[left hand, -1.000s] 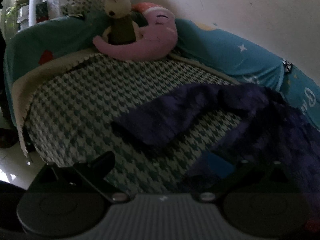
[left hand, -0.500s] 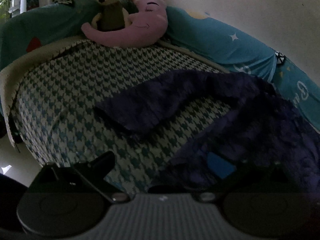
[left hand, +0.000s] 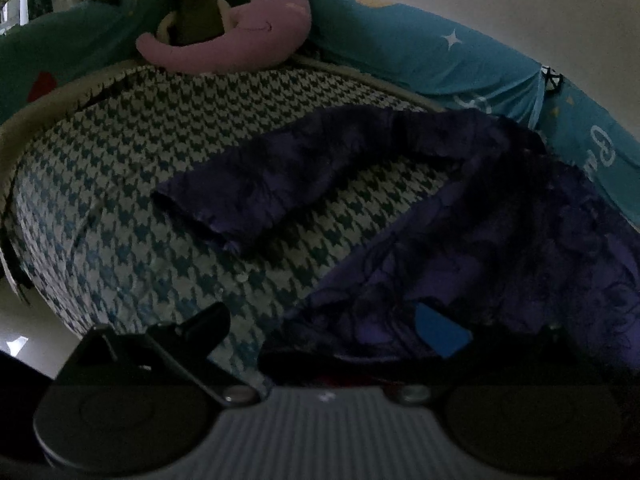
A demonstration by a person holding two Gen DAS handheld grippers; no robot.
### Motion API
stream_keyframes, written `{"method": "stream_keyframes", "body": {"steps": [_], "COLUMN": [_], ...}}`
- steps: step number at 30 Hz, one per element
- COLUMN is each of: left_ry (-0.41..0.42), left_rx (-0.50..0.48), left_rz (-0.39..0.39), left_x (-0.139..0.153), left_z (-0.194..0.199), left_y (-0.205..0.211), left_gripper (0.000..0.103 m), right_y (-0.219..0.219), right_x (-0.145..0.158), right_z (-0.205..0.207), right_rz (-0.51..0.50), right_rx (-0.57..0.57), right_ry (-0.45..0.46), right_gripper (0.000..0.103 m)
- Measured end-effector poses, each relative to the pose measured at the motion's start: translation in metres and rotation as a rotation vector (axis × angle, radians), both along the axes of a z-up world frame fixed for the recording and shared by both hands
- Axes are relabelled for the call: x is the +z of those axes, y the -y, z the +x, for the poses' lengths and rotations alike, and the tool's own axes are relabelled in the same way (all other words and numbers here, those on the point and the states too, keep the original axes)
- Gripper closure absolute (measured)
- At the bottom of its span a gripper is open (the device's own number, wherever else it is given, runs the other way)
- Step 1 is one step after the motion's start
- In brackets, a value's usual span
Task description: Fold clothes
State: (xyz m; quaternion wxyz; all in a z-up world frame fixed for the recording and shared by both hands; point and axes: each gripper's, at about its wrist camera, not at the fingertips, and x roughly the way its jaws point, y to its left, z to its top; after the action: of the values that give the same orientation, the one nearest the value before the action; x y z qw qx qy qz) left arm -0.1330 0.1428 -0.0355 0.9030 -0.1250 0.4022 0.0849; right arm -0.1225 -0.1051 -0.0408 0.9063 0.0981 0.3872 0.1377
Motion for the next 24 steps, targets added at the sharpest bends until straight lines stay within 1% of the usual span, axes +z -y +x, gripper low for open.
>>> {"method": "stream_keyframes", "body": {"steps": [3,6,8,10,13,16,20,24], "left_ry": [-0.012,-0.016,-0.015,-0.013,-0.014,-0.016,-0.024,-0.007], "left_rx": [-0.001,0.000,0.004,0.010,0.007,-0.006,-0.035,-0.034], "left_rz": [-0.007,-0.011,-0.013,-0.016,-0.012,-0.002,0.019,0.023], "left_x": [-0.002,-0.003,-0.002,-0.002,-0.002,-0.002,-0.004,-0.002], "left_z": [0.001,0.002,0.001,0.000,0.000,-0.001,-0.002,-0.002], "left_y": [0.000,-0.001,-0.003,-0.004,-0.004,0.000,0.008,0.009], "left_gripper": [0.000,0.000,0.000,0.000,0.000,0.000,0.000,0.000], "right_y": [0.000,0.005,0.005,0.004,-0.001,-0.008,-0.001,0.010], "right_x": [0.000,0.001,0.002,0.003,-0.001,-0.001,0.009,0.018], "right_z": [-0.005,-0.012,-0.020,-0.030,-0.044,-0.059,-0.069,-0.062], "right_rz": [0.008,0.069,0.085,0.066,0.060,-0.013,-0.007,0.016], "right_rx": [0.042,0.099,0.150,0.206,0.303,0.367,0.367,0.247], "right_ry": [-0.021,-0.065,-0.077,-0.074,-0.109,-0.080,0.010,0.084], "right_gripper": [0.081,0.077,0.076,0.076,0.076,0.076,0.076,0.076]}}
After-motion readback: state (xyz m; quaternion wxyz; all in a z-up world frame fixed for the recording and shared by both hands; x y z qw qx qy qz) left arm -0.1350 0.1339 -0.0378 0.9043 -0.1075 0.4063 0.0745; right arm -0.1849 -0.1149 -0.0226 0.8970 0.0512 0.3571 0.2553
